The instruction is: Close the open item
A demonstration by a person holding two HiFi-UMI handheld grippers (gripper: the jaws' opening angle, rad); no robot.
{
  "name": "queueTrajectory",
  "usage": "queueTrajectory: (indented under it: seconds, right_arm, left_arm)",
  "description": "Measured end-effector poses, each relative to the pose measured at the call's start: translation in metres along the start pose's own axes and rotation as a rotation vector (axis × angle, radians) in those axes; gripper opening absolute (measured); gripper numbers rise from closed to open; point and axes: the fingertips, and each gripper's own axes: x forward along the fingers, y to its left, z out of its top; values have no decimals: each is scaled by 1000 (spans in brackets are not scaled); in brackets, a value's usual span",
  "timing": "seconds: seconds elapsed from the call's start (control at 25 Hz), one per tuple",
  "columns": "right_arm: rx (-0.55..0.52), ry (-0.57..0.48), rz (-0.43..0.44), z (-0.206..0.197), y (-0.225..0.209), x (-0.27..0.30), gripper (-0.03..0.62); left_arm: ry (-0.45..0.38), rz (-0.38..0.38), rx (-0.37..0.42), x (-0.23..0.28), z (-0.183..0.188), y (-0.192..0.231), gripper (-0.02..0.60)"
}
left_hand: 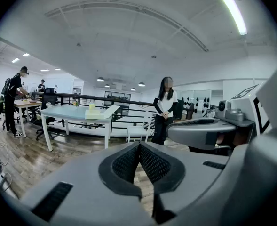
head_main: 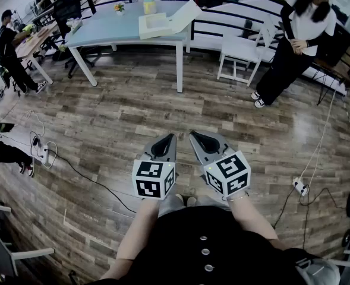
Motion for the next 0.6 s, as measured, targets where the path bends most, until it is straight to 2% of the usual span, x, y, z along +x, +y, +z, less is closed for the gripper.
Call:
queueTrajectory:
  seconds: [0.48, 0.6]
  right_arm:
    - [15, 31, 8, -6, 5, 11, 2]
    - [28, 8, 33, -3, 9, 17, 3]
  left_arm:
    - [29, 8, -15, -5, -7, 11, 18]
    - [-30, -26, -24, -5, 2, 15, 18]
